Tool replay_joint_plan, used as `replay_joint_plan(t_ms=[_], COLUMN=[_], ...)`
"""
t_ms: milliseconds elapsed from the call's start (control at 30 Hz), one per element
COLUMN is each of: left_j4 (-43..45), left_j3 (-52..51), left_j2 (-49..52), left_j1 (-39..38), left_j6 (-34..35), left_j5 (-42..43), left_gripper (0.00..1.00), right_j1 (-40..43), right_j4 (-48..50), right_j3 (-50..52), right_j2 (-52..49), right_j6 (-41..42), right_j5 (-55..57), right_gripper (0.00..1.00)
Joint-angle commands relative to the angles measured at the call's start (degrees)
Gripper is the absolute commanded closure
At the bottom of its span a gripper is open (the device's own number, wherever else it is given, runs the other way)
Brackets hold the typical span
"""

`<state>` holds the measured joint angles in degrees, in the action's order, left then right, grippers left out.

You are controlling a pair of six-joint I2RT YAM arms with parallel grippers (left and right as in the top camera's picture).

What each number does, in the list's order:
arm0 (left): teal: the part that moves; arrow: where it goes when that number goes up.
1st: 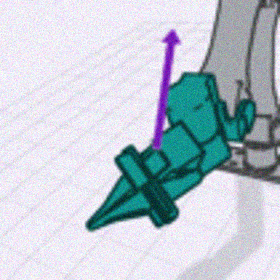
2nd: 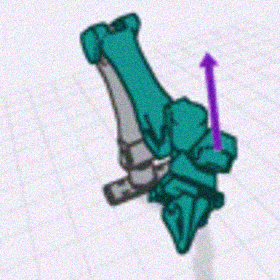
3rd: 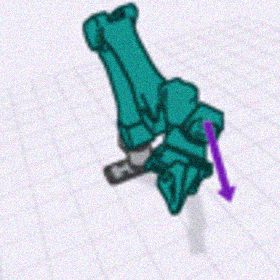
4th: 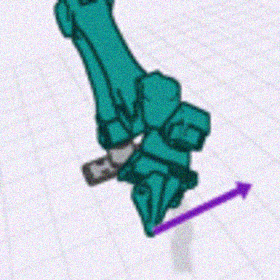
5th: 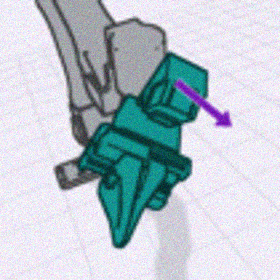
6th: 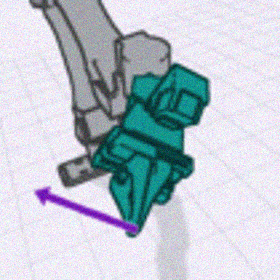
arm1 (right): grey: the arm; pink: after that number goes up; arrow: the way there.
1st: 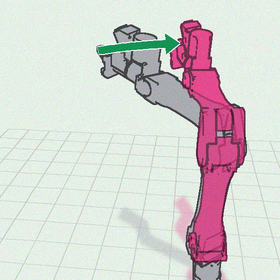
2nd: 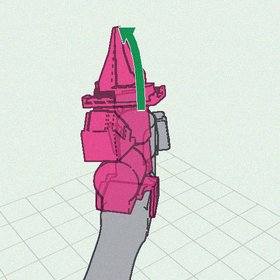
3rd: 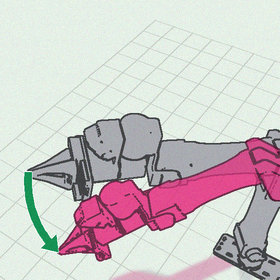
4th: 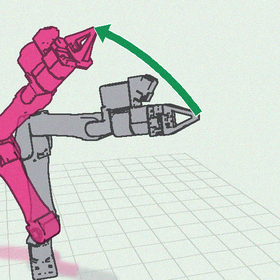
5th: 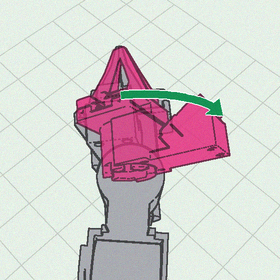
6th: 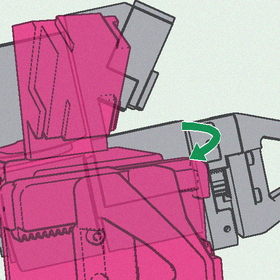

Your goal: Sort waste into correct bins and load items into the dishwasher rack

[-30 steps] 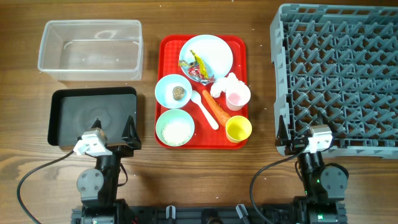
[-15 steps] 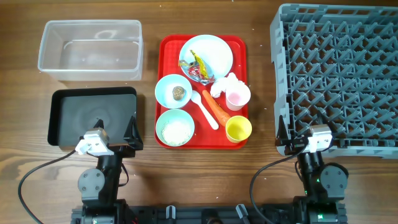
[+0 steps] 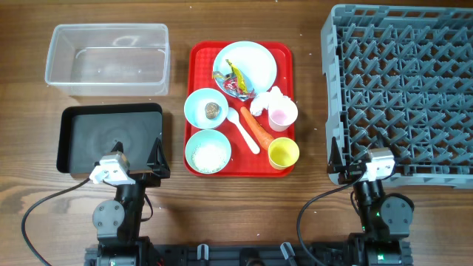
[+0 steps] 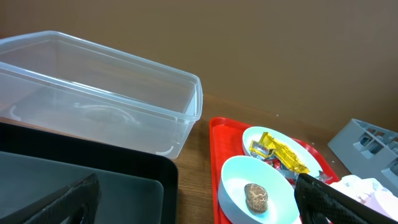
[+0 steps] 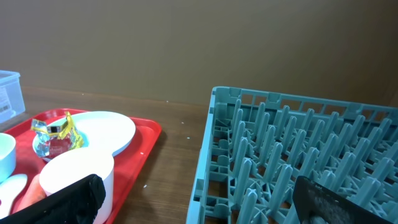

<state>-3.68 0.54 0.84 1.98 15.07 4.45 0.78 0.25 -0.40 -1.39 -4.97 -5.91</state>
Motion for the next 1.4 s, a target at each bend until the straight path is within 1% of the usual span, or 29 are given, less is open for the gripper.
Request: replay_joint_plan(t_ms=[0, 267, 333, 467, 533, 600, 633, 700, 733, 800, 933, 967, 1033, 1133, 1167, 1200, 1233, 1300, 1367], left_j4=[-0.3, -0.1, -0.3, 0.3, 0.5, 2.1, 3.3, 4.9, 5.0, 4.5, -1.0, -2.8, -3.7, -5.0, -5.0, -5.0, -5.6, -8.5, -12.5], left_j3=[-0.2, -0.2, -0.2, -0.2, -0.2, -0.2, -0.2, -0.2, -0.1, 0.9, 7.2, 10.8, 15.2, 25.6, 28.1, 32.2, 36.8, 44.7, 51.7], left_j2=[0.0, 0.0, 0.0, 0.0, 0.0, 0.0, 0.0, 0.0, 0.0, 0.1, 2.4, 5.4, 10.0, 22.7, 26.2, 31.8, 37.8, 47.6, 57.1], left_j1=[-0.2, -0.2, -0.2, -0.2, -0.2, -0.2, -0.2, -0.2, -0.2, -0.2, -0.2, -0.2, -0.2, -0.2, -0.2, -0.2, -0.2, -0.2, -0.3], left_j6=[-1.2, -1.2, -1.2, -1.2, -1.1, -1.1, -1.1, -1.1, 0.4, 2.1, 0.5, -0.5, -1.6, -5.9, -6.6, -8.3, -8.9, -8.9, -8.9], left_j5=[0.7, 0.5, 0.5, 0.5, 0.5, 3.2, 3.5, 3.5, 3.9, 4.8, 4.8, 5.0, 5.0, 6.8, 7.8, 10.1, 12.7, 15.5, 16.2], left_gripper=[0.0, 0.0, 0.0, 0.0, 0.0, 0.0, 0.0, 0.0, 0.0, 0.0, 0.0, 0.0, 0.0, 0.0, 0.0, 0.0, 0.0, 0.0, 0.0], right_j1=[-0.3, -0.3, -0.3, -0.3, -0.3, -0.3, -0.3, -0.3, -0.3, -0.3, -0.3, -0.3, -0.3, -0.3, -0.3, -0.3, -0.3, -0.3, -0.3], right_j4=[0.1, 0.1, 0.0, 0.2, 3.0, 7.3, 9.2, 15.6, 17.1, 16.0, 10.9, 9.2, 7.9, 2.6, -1.2, -4.7, -10.3, -20.8, -32.4], right_j3=[0.1, 0.1, 0.1, 0.1, 0.1, 0.1, 0.1, 0.1, -0.1, -2.8, -9.6, -12.6, -16.8, -27.1, -32.2, -36.2, -41.9, -51.5, -61.1], right_j2=[-0.4, -0.4, -0.4, -0.4, -0.4, -0.4, -0.4, -0.4, -0.4, -0.4, -0.7, -2.0, -5.1, -14.0, -18.6, -22.2, -27.1, -34.8, -43.0], right_j6=[0.5, 0.4, -1.0, -1.1, -1.0, -1.0, -1.0, -1.0, -1.0, -0.9, -0.9, -0.9, -0.8, 1.1, 1.0, 1.0, 1.0, 1.0, 0.6], right_j5=[0.6, 0.6, 1.7, 3.5, 4.4, 4.4, 3.2, -3.6, -4.5, -7.9, -12.9, -13.6, -16.3, -21.0, -23.6, -24.8, -26.1, -27.1, -27.2], right_gripper=[0.0, 0.0, 0.0, 0.0, 0.0, 0.0, 0.0, 0.0, 0.0, 0.0, 0.0, 0.0, 0.0, 0.0, 0.0, 0.0, 0.0, 0.0, 0.0])
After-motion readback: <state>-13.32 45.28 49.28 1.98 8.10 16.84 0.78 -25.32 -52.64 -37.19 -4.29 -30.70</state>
